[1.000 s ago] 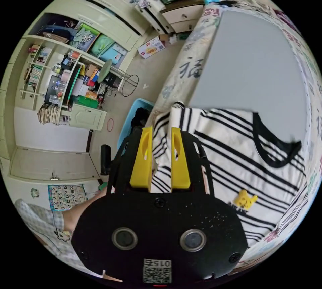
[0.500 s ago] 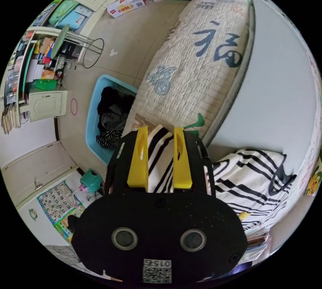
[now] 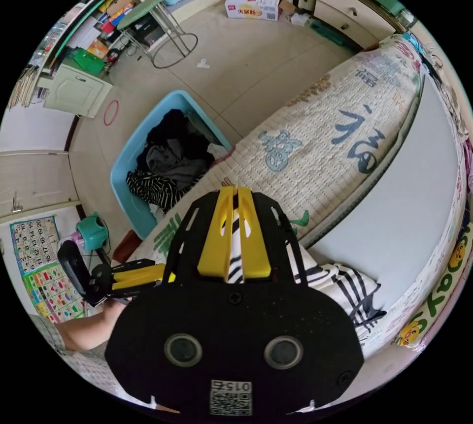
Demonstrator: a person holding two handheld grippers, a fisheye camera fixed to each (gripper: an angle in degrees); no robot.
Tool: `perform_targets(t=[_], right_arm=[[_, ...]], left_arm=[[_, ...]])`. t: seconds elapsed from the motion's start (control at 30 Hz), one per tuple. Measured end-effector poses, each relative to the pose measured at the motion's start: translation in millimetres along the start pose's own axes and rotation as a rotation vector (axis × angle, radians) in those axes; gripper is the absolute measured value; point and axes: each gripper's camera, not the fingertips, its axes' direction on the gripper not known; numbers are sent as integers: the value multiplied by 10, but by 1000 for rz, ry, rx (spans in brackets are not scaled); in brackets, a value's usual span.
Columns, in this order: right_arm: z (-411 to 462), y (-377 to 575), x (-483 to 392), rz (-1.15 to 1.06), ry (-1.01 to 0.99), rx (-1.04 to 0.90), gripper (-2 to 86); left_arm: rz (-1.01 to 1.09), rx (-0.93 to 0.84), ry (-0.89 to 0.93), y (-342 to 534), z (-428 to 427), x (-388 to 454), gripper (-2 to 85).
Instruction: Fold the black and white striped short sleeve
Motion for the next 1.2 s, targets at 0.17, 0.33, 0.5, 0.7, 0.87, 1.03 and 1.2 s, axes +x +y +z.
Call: perform_targets(t=[0.17,0.33,0.5,0.7,0.87,1.03,1.2], right_arm=[[276,-35,-79,-18,66,-28,4],[-102,431,186,36,39,239,48],[-777,1492,371,-44,0,438,50],[-662,3524,722,145,-58,256,26],[-242,5412,1225,613,-160,55,68],[183,7194,1776,1049,-291,-84,102],[457,7912,2046,1062,-313,-190,112]], left_arm=[[12,-30,-68,-80,166,-56,-6],[30,-59,-91,-181,248,88,-2],[69,-110,-157,-57,-59,286,12],[54,-353,-227,710,-490,567,50],[-22,-553,-297,1446,-595,883,69],[-65,-565,-416,1852,-565,1359,80],[-54,-547,-543,1881,-621,1800,60]])
